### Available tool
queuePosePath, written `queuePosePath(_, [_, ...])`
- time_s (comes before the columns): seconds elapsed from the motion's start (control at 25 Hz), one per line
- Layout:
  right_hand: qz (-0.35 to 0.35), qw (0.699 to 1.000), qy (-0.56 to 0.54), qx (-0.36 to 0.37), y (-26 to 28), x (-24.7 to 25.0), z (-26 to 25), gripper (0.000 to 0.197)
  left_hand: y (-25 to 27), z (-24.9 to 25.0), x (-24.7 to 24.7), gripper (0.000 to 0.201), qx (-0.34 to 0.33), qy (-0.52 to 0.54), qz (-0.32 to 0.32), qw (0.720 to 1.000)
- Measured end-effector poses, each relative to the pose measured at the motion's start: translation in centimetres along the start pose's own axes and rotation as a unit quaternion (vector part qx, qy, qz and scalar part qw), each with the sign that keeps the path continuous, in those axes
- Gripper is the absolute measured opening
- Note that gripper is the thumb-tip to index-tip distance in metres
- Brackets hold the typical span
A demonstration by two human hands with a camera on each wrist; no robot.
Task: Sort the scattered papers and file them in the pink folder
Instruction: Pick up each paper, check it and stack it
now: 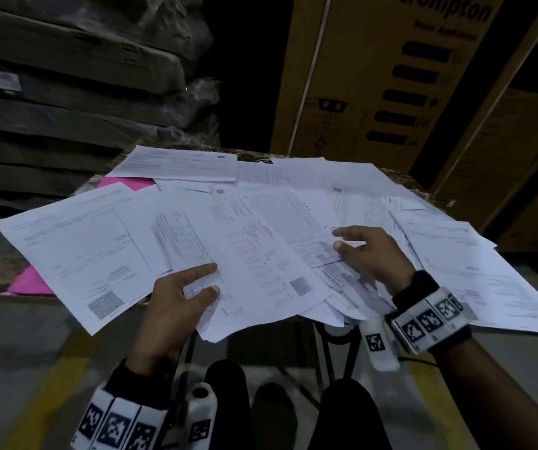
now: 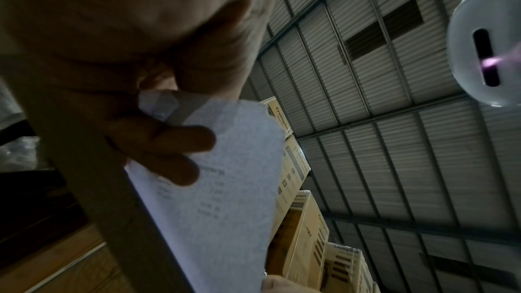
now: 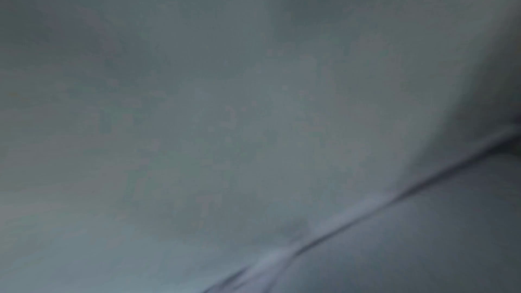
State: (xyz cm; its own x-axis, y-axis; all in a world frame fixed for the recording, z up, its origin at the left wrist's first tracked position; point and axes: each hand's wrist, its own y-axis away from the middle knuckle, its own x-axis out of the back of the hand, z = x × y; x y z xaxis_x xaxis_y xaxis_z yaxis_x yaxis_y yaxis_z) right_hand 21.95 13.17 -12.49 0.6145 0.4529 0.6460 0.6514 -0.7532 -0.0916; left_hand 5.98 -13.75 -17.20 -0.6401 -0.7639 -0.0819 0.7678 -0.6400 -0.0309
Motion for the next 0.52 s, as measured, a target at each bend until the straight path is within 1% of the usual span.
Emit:
queuePosePath(0.04, [-0.013, 1.000, 0.027, -0.009, -0.5, -0.1, 0.4, 0.032, 0.0, 0.0, 0.0, 0.031, -0.002, -0.004, -0.003, 1.000])
queuePosePath(0.12, [-0.040, 0.998, 0.036, -0.022, -1.0, -0.5, 1.1, 0.034, -0.2, -0.3, 0.2, 0.030, -0.008, -0.010, 0.000, 1.000])
queuePosePath(0.32, [-0.045, 0.999, 0.025, -0.006, -1.2, -1.6, 1.5, 0.023, -0.5, -1.0, 0.8, 0.034, 0.009, -0.012, 0.015, 1.000])
queuePosePath(0.4, [-0.026, 0.999, 0.022, 0.001, -1.3, -2.0, 1.4, 0.021, -0.5, -1.1, 0.7, 0.034, 0.020, -0.007, 0.019, 1.000])
queuePosePath(0.52, [0.045, 0.999, -0.015, 0.006, -1.0, -2.1, 0.6, 0.016, -0.2, -1.1, 0.4, 0.033, 0.033, 0.013, 0.021, 0.999])
